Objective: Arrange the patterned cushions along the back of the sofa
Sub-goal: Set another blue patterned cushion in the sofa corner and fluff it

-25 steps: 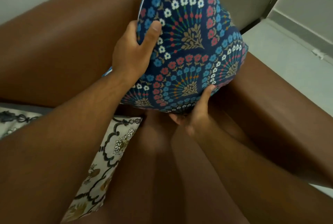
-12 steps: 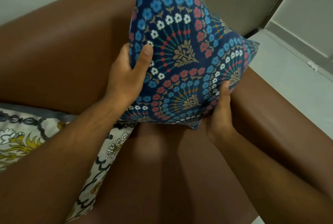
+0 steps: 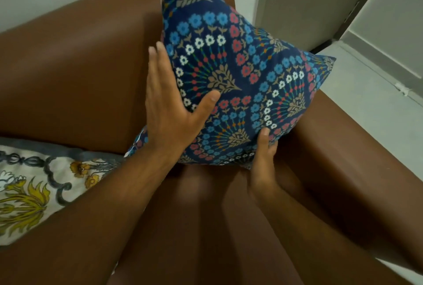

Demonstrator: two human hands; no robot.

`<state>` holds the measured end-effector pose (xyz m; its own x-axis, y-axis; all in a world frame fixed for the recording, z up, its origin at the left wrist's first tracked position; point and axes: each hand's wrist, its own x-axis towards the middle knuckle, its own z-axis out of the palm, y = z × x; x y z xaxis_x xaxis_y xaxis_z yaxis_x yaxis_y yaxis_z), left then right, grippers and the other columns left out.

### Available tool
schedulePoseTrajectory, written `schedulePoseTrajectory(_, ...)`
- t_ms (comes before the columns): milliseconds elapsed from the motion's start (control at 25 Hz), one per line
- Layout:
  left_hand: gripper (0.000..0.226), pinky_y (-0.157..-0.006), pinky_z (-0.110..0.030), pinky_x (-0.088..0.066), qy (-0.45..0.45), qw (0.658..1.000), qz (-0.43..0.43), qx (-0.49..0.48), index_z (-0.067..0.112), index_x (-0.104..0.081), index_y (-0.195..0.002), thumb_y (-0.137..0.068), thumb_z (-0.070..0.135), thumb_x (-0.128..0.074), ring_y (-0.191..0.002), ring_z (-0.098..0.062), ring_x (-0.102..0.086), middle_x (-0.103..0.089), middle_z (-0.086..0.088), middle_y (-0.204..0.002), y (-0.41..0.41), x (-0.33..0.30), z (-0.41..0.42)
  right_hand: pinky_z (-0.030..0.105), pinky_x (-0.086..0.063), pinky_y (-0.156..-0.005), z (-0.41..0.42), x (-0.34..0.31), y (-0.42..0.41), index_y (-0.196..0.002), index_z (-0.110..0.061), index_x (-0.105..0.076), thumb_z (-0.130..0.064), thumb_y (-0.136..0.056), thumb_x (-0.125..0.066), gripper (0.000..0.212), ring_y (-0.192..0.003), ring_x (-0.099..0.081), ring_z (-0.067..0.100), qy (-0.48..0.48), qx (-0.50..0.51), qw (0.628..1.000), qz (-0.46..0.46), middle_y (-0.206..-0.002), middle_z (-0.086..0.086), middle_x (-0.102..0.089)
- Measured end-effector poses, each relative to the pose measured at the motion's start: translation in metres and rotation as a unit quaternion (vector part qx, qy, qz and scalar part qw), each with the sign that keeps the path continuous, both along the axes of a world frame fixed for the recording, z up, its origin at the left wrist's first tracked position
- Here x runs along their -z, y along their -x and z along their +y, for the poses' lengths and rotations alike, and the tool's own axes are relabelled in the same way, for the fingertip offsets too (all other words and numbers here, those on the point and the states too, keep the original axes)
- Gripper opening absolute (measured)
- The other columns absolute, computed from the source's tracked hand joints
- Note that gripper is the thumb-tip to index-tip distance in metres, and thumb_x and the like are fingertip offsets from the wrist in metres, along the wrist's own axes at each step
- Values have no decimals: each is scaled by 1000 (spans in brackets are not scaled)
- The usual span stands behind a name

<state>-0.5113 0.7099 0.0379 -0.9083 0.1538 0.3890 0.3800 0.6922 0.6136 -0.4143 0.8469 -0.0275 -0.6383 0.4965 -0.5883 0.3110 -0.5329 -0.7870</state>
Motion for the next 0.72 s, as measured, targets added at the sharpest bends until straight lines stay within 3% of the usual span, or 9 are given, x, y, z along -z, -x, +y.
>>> schedulePoseTrajectory(80, 115, -124, -51, -22, 27, 999, 15, -12, -1, -7, -159, -86, 78, -48, -157, -33, -10, -8, -24, -168, 13, -3, 12, 55, -37, -123, 0, -2, 25, -168, -31, -3, -82, -65, -48, 124, -154, -39, 29, -14, -15, 1000, -10, -171, 3, -31)
schedulePoseTrajectory(160, 112, -119, -51, -31, 56, 997, 48, -22, 0, -13, -159, -87, 78, -48, -154, -32, -22, -18, -22, -167, 25, -8, 22, 59, -43, -116, 2, -4, 40, -167, -36, 2, -90, -52, -45, 136, -153, -39, 32, 6, -51, 998, -33, -171, 0, -28)
schedulePoseTrajectory(280, 107, -109, -52, -41, 81, 991, 102, -16, 4, -21, -158, -88, 79, -49, -143, -33, -41, -33, -18, -161, 26, -19, 27, 52, -58, -96, -3, -5, 32, -165, -46, -8, -91, -55, -47, 125, -136, -54, 25, 43, -72, 996, -2, -153, -12, -42)
schedulePoseTrajectory(440, 108, -105, -44, -43, 110, 989, 101, 1, 5, -18, -159, -87, 78, -51, -135, -31, -47, -39, -15, -156, 19, -40, 18, 60, -55, -104, -9, -5, 19, -161, -46, -25, -92, -55, -51, 119, -136, -58, 26, 64, -86, 994, 21, -160, -6, -49)
schedulePoseTrajectory(640, 106, -101, -32, -38, 126, 985, 116, -12, 5, -19, -159, -88, 76, -52, -128, -28, -50, -43, -13, -151, 8, -52, 19, 51, -58, -99, -12, -4, 3, -154, -48, -36, -99, -58, -53, 111, -132, -62, 18, 67, -104, 992, 17, -152, -14, -57)
schedulePoseTrajectory(720, 106, -100, -29, -35, 129, 984, 117, -21, 6, -18, -159, -87, 77, -51, -127, -27, -51, -44, -13, -150, 8, -51, 19, 43, -63, -90, -16, -5, 0, -153, -49, -37, -96, -64, -55, 102, -129, -63, 13, 61, -106, 992, 27, -148, -18, -59)
